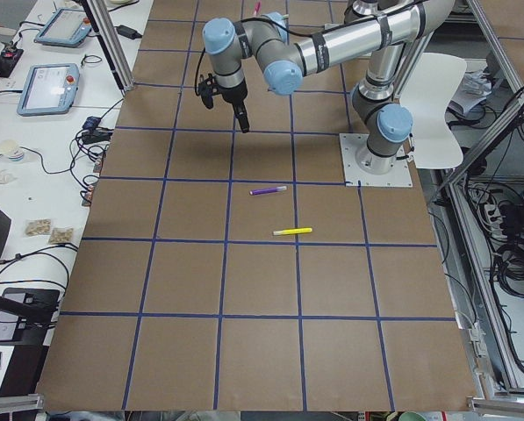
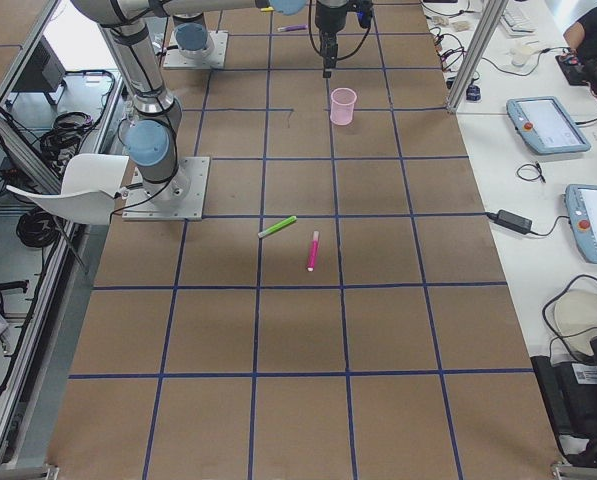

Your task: Insert purple and pink pens into pink cup

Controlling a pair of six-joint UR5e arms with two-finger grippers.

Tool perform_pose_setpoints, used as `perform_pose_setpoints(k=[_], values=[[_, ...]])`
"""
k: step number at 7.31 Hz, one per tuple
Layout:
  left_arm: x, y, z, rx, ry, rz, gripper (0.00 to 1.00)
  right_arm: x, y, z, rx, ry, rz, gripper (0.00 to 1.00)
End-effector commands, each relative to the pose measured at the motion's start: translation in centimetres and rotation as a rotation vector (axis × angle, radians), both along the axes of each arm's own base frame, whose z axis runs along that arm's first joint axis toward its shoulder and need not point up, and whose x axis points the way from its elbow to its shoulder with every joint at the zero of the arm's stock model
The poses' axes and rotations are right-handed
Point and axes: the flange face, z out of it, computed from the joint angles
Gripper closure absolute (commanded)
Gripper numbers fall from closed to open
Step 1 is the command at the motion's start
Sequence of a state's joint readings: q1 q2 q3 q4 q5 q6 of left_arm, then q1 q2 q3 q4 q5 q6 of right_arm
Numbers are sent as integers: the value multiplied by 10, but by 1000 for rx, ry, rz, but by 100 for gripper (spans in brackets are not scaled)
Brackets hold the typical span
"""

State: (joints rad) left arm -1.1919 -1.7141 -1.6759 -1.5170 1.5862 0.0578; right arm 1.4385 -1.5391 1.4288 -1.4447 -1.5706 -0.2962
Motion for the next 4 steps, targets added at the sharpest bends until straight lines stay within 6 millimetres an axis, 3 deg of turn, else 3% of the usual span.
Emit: perform_pose_setpoints(k=[1,2,3,4], values=[[46,-5,-66,44,19,73,0,-105,4,2,0,-8,162,0],[53,-7,-90,55,27,62,0,-165,13,-6,6,-31,255,0],[57,-6,-113,83,41,48,0,-228,31,-27,25,-67,378,0],[66,-1,-131,133,22,56,0,-278,53,-55,29,-108,525,3]])
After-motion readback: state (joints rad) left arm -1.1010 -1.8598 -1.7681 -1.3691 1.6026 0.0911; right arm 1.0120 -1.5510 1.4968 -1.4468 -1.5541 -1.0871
